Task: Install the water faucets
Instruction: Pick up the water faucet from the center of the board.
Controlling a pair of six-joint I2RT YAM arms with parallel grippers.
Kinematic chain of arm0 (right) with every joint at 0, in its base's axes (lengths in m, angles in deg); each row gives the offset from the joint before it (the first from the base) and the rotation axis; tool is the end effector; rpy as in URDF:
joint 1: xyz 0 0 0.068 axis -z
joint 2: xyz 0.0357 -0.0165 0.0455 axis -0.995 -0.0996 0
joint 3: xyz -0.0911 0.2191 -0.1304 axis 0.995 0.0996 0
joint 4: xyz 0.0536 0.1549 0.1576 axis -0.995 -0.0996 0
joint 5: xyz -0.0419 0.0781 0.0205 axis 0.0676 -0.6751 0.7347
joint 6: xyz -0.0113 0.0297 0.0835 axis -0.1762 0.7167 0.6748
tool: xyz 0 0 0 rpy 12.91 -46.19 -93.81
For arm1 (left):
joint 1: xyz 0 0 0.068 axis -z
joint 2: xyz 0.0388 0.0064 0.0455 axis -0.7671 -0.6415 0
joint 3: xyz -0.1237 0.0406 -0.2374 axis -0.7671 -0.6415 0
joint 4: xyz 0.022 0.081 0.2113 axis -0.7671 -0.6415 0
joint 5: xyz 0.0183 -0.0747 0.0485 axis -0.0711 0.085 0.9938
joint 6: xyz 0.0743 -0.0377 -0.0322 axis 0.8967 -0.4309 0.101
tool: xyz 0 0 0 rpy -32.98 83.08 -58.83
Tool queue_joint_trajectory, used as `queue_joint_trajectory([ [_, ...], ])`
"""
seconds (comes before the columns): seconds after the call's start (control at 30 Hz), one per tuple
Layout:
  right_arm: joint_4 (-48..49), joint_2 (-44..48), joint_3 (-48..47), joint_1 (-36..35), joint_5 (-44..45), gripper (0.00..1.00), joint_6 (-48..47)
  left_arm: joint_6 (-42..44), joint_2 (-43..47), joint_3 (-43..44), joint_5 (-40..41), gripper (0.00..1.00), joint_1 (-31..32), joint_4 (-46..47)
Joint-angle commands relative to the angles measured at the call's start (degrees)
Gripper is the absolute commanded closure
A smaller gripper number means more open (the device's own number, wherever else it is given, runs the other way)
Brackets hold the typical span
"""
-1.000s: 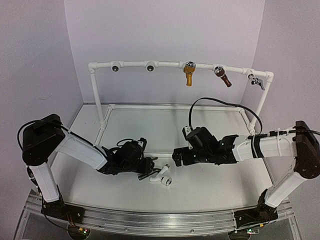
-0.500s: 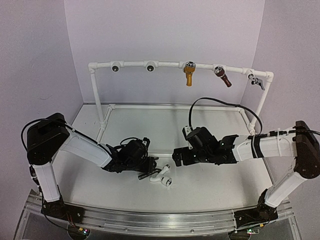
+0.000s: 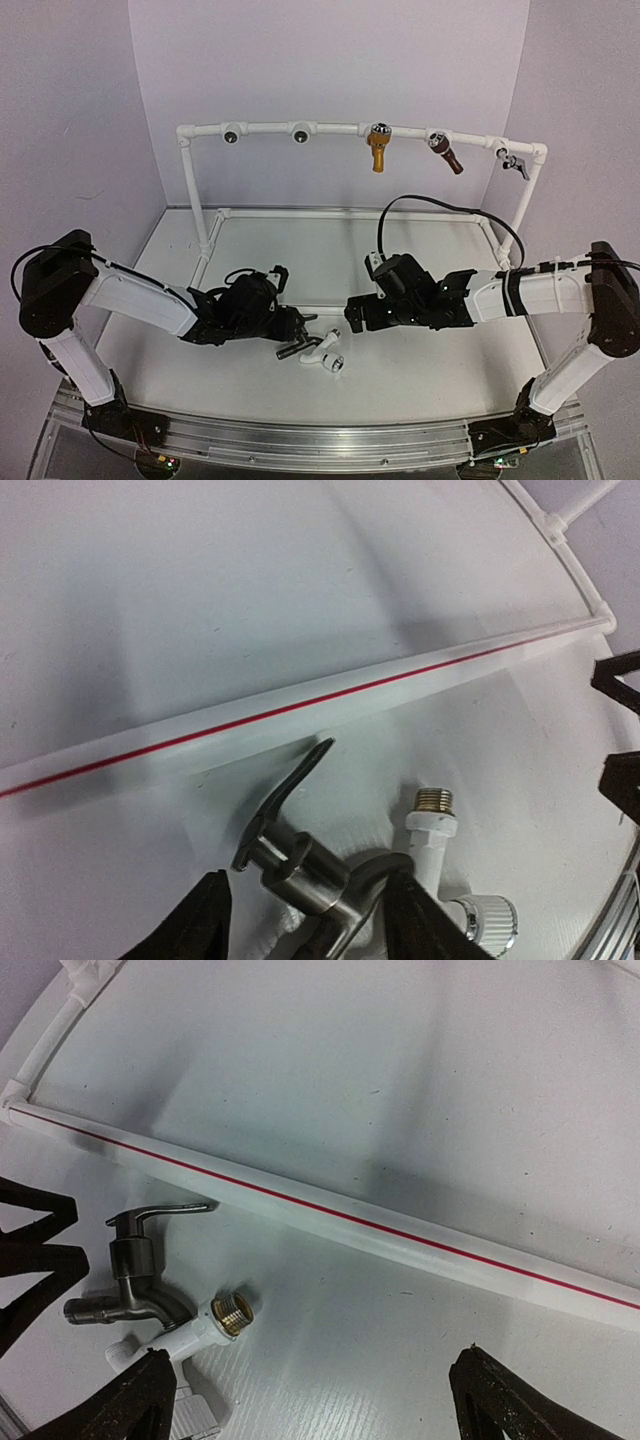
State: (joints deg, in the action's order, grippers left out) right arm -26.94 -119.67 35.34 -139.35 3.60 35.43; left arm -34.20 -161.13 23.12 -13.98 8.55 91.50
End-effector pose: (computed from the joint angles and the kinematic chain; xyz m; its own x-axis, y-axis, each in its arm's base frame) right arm 0.1993 0.2621 0.1881 -0.7098 -0.1861 -0.6794 -0.4550 0.8574 0.2404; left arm 0.1898 -0.2840 0.1508 -0.7185 0.0852 -0.6903 0.4330 0.8315 -0.3480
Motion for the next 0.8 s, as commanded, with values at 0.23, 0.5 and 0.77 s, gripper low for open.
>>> queue_joint_trajectory([
  [0.23, 1.04, 1.19, -0.09, -0.39, 1.41, 0.02, 0.54, 7.48, 5.37, -9.02, 2.37, 0.29, 5.81, 9.36],
  [0.5, 1.04, 1.09, -0.25, -0.41, 1.17, 0.02, 0.54, 17.36, 4.29, -13.84, 5.45, 0.38, 9.64, 11.73],
  [0.77, 1.14, 1.30, -0.42, -0.39, 1.08, 0.02, 0.66, 19.08, -2.34, -12.59, 8.91, 0.42, 9.76, 15.14],
])
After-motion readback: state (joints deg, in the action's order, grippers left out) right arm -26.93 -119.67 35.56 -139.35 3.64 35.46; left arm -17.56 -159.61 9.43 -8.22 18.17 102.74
